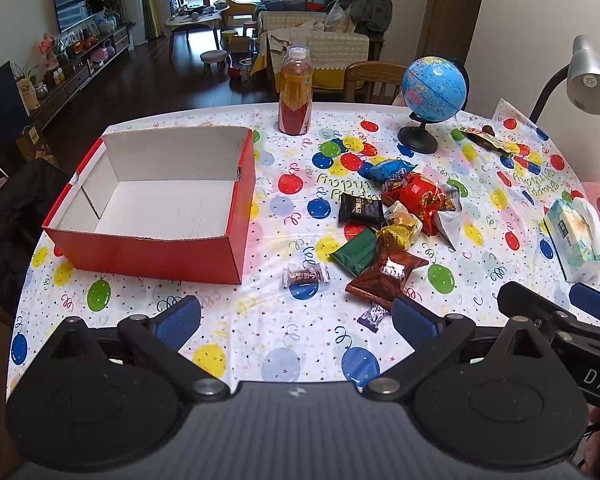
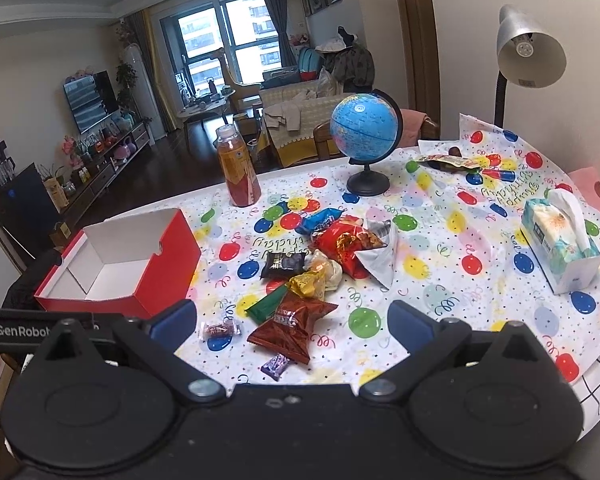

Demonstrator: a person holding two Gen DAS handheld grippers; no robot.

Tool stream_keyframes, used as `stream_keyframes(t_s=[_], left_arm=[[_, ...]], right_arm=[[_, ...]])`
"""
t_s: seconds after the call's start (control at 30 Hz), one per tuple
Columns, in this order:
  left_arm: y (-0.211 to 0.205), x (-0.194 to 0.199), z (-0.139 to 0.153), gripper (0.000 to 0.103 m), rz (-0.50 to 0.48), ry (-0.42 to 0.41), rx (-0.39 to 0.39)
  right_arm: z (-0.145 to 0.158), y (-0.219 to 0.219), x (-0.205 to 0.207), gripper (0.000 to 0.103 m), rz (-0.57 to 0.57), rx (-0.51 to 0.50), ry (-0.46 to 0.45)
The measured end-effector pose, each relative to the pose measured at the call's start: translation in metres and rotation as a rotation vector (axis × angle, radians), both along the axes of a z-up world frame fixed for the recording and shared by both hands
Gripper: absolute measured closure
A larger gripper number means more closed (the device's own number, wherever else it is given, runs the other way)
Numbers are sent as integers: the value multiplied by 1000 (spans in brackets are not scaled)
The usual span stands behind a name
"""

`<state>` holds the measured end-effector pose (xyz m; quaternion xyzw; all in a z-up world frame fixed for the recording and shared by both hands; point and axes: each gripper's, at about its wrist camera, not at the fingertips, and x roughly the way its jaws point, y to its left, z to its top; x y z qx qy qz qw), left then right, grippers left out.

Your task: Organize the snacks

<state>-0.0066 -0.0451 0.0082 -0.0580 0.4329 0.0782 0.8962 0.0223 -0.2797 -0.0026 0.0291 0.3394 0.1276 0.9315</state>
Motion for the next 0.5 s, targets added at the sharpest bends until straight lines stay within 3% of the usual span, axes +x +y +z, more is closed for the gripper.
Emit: stream_keyframes(t_s=[0.5], left_arm=[[0, -1, 6, 0, 1, -30, 10]], right_arm=[[5, 1, -2, 2, 17, 5, -38]])
